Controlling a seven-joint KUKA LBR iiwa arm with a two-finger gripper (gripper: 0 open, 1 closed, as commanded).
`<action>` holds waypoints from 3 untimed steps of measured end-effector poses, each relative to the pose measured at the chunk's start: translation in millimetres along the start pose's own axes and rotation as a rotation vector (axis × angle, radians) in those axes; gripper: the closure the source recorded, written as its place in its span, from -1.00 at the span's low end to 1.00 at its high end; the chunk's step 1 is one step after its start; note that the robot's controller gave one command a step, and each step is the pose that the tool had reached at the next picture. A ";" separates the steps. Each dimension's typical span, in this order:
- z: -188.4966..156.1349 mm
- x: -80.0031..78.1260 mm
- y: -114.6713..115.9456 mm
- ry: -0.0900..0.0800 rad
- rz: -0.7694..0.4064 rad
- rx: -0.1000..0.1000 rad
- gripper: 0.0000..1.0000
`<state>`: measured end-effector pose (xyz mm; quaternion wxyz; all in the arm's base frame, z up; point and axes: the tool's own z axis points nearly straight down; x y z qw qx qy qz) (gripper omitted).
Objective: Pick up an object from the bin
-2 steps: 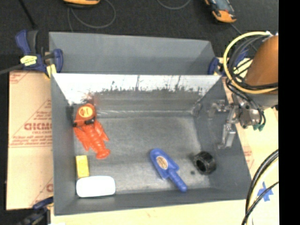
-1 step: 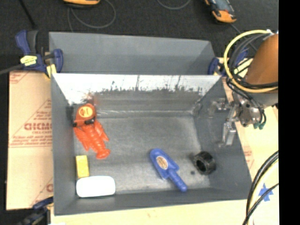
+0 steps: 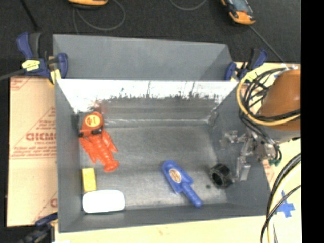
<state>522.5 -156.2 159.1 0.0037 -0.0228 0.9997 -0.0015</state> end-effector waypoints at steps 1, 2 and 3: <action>50.1 -19.4 -6.4 0.003 -0.090 0.000 -1.00; 63.5 28.0 -3.5 0.003 0.027 -0.003 -1.00; 87.6 38.1 1.1 0.004 -0.108 -0.001 1.00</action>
Offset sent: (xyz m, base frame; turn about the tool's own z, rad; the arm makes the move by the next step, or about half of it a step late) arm -0.0424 -0.0056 -0.0687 0.0481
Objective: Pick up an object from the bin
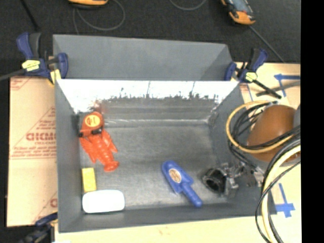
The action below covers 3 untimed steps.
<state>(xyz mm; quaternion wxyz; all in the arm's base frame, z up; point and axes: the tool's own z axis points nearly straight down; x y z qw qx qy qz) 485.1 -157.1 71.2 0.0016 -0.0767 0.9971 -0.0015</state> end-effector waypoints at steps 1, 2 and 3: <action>-0.1 0.0 -0.2 0.000 -0.001 0.000 1.00; -60.2 0.3 18.4 0.007 -0.025 -0.004 1.00; -136.4 -10.5 31.1 0.004 -0.001 -0.003 1.00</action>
Offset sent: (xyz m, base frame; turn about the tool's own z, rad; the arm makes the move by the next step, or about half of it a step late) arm -0.0031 0.0337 0.1162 -0.0427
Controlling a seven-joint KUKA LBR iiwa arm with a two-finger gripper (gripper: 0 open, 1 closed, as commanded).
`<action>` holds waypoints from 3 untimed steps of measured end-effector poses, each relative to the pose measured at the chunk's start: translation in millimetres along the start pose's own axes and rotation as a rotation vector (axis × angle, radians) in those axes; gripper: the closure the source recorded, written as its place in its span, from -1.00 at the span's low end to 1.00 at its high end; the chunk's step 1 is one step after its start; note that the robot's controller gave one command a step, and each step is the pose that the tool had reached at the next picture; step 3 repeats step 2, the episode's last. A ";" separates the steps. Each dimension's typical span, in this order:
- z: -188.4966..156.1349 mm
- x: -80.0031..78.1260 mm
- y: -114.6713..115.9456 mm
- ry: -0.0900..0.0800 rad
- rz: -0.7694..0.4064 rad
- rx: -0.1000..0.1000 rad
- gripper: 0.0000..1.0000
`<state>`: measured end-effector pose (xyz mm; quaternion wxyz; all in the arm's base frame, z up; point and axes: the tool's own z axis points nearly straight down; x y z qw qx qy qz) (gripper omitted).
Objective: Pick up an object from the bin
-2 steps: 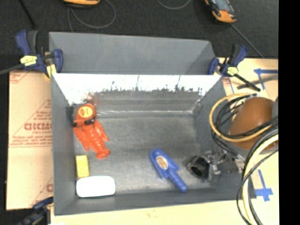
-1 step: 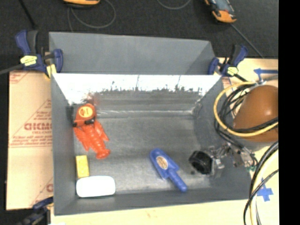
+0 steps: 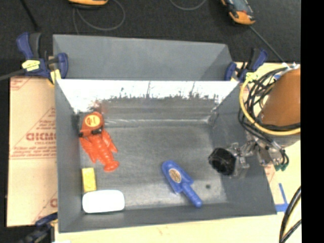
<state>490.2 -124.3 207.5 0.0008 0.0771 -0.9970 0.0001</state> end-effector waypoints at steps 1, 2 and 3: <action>-15.2 -2.1 4.6 -0.012 0.005 0.005 1.00; -2.2 -5.3 5.3 -0.017 0.000 0.006 1.00; -2.2 -5.3 5.3 -0.017 0.000 0.006 1.00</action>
Offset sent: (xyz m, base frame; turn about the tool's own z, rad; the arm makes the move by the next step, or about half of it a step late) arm 0.0146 -0.0035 0.1077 -0.1037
